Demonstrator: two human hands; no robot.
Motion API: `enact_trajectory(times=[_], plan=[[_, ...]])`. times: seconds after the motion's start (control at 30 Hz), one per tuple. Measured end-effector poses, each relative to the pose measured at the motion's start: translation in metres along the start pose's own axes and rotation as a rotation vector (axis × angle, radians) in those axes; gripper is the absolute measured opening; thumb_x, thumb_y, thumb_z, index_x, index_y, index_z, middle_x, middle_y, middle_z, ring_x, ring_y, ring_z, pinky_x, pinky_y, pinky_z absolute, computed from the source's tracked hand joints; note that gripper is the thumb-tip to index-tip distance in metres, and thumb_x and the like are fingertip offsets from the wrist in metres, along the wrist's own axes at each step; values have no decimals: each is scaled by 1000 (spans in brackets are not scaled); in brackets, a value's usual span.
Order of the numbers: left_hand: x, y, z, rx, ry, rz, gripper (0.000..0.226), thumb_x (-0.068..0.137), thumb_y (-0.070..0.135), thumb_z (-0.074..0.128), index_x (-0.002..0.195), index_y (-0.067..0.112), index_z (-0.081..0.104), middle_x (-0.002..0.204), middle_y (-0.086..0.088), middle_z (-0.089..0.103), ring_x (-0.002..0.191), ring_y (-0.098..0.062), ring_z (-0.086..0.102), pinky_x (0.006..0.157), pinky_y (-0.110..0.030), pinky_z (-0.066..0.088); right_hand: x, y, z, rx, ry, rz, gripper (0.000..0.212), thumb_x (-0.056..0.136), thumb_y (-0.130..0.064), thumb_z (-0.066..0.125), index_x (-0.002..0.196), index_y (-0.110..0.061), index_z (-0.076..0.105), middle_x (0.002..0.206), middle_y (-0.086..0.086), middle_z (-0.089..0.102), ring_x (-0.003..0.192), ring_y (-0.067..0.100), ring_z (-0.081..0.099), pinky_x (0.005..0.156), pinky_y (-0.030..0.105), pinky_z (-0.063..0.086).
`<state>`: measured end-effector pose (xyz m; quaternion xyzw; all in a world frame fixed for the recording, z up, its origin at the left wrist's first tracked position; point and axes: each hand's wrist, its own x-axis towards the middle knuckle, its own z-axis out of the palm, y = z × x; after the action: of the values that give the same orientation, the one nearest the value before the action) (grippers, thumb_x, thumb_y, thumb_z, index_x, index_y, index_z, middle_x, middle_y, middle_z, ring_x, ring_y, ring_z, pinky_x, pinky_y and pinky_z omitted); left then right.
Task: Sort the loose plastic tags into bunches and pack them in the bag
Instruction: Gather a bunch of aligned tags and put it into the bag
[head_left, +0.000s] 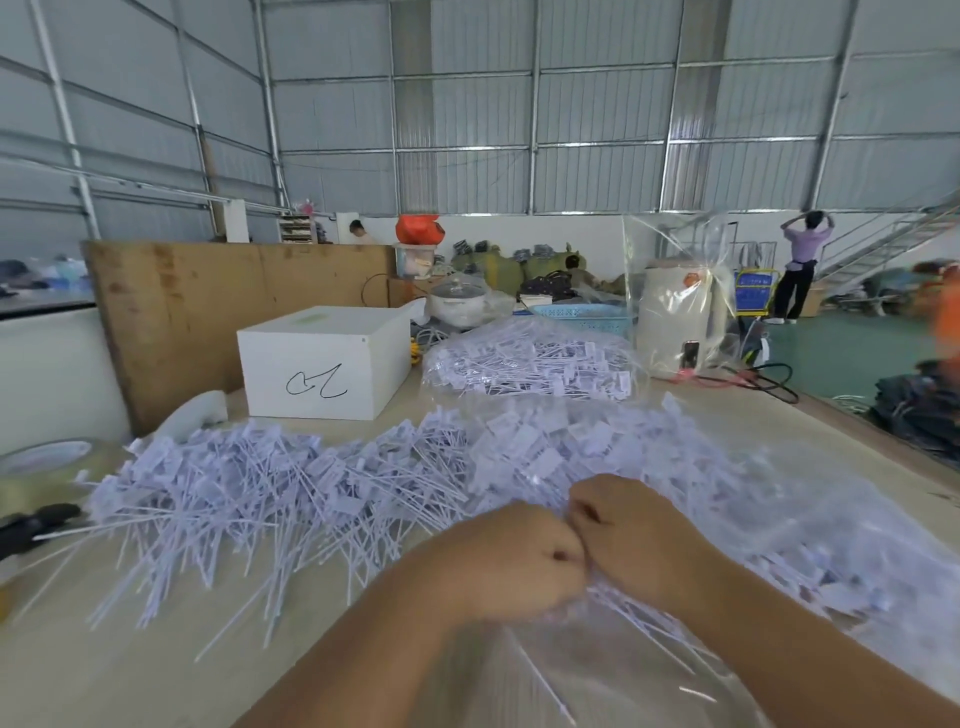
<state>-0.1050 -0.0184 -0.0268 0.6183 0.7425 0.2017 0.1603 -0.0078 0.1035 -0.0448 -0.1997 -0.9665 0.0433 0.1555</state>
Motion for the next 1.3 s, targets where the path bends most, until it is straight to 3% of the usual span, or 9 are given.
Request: enact_trajectory(times=[0.1, 0.23, 0.33, 0.4, 0.6, 0.87, 1.1, 1.2, 1.3], plan=[[0, -16, -14, -207, 330, -55, 20, 74, 33, 51, 83, 31, 69, 69, 19, 65, 55, 7, 54, 53, -12, 40, -3, 2, 13, -42, 78, 52, 14, 94, -34, 42, 83, -26, 42, 94, -5, 48, 86, 18, 54, 71, 33, 47], [7, -57, -25, 186, 824, -273, 29, 87, 41, 59, 113, 28, 62, 111, 7, 58, 108, -15, 50, 88, -30, 44, -4, 0, 15, -31, 140, 10, 12, 97, -32, 37, 86, -27, 40, 93, -8, 43, 82, 12, 47, 66, 30, 47], [8, -80, -18, 295, 567, -562, 78, 84, 69, 49, 148, 28, 32, 148, -2, 35, 136, -28, 28, 110, -43, 28, -8, -2, 12, -54, 178, -46, 10, 97, -31, 38, 95, -26, 47, 97, -8, 47, 93, 13, 48, 72, 26, 44], [9, -82, -11, 332, 367, -660, 80, 83, 73, 44, 149, 30, 29, 154, -5, 29, 142, -32, 24, 113, -49, 24, -11, -4, 9, -73, 209, -95, 14, 94, -28, 45, 99, -22, 56, 99, -5, 52, 100, 17, 49, 80, 28, 40], [11, -70, -12, 309, 386, -683, 49, 83, 42, 57, 127, 22, 50, 130, -2, 42, 128, -28, 36, 98, -45, 44, -15, -19, 0, 67, 292, -241, 19, 83, -21, 51, 87, -13, 67, 89, 0, 61, 89, 20, 56, 78, 29, 48], [2, -64, -27, 331, 342, -606, 5, 79, 17, 53, 83, 16, 56, 95, -3, 59, 98, -26, 61, 83, -39, 55, 33, -72, -3, 423, 47, -148, 24, 93, -14, 44, 97, -7, 67, 97, 10, 66, 85, 24, 63, 70, 32, 52], [-5, -76, -41, 195, 360, -592, 11, 80, 21, 55, 70, 24, 52, 70, 3, 54, 63, -16, 54, 55, -25, 41, 104, -100, 9, 418, -158, 79, 32, 90, -3, 43, 61, -11, 31, 64, 5, 35, 56, 15, 34, 46, 23, 21], [-10, -87, -46, 193, 592, -652, 10, 80, 30, 56, 84, 23, 61, 89, 0, 58, 85, -21, 59, 64, -28, 46, 122, -103, 22, 400, -231, 125, 34, 90, -4, 46, 61, -13, 31, 63, 3, 35, 54, 13, 32, 46, 22, 22], [-13, -103, -44, 186, 601, -823, 45, 86, 45, 52, 124, 21, 52, 127, -6, 48, 121, -30, 44, 92, -40, 44, 134, -106, 33, 411, -253, 201, 28, 86, -6, 49, 62, -13, 37, 64, 4, 42, 54, 15, 39, 45, 24, 27]])
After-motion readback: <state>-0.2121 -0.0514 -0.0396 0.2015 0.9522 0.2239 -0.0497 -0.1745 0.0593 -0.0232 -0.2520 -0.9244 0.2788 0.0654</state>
